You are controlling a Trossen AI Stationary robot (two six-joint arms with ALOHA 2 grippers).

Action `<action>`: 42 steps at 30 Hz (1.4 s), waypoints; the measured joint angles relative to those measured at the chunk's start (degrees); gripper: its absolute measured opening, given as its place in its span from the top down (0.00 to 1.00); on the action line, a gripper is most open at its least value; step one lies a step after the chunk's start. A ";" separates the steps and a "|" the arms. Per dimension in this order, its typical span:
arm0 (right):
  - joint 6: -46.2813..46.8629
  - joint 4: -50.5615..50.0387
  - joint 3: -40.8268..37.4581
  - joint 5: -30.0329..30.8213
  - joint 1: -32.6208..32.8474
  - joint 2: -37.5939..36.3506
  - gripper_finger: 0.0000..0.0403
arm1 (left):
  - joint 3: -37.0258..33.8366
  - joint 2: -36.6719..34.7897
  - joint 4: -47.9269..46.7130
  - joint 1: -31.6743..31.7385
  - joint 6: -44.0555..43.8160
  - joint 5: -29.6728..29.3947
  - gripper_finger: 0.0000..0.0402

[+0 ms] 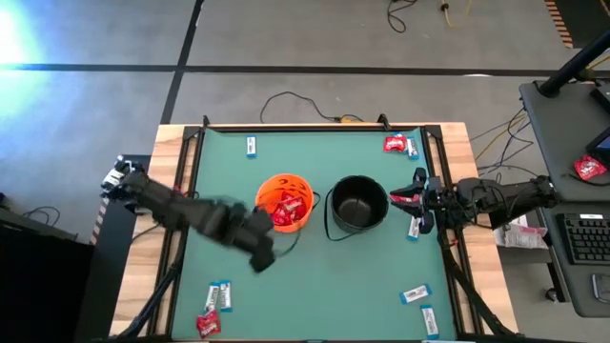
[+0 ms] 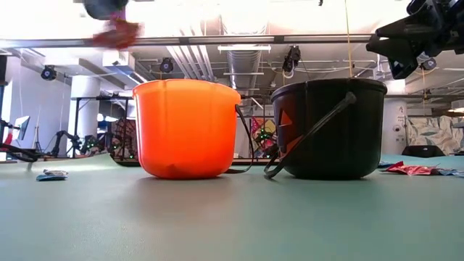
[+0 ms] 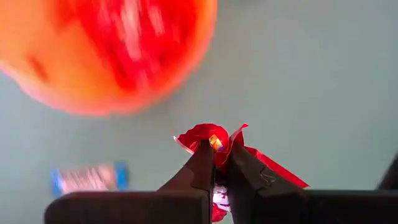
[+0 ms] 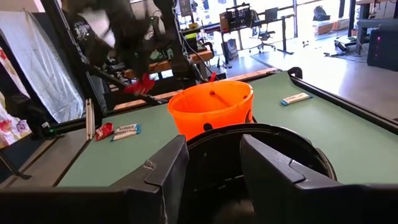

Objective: Sort candy by brand, put in halloween buckets
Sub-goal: Put the red candy into the orange bucket, then put the white chocolate into the black bucket

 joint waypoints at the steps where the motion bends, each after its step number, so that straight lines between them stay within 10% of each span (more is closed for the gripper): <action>1: -0.01 -0.02 0.00 0.00 0.00 0.00 0.64 | 2.26 0.22 0.38 2.89 3.14 -1.46 0.99; 12: -0.01 0.00 0.00 0.01 -0.02 0.00 0.67 | 2.86 8.34 6.09 24.85 27.99 2.51 0.99; 26: -8.56 3.39 0.02 0.90 0.00 -0.09 0.65 | -1.55 18.28 14.49 28.44 23.72 9.42 0.93; 35: 11.04 -6.60 0.04 19.09 -0.04 2.27 0.67 | 4.60 15.63 7.20 30.06 22.26 14.92 0.66; 42: 8.14 -7.32 0.02 20.96 -0.45 5.94 0.65 | 13.55 10.32 1.24 35.33 23.53 1.61 0.41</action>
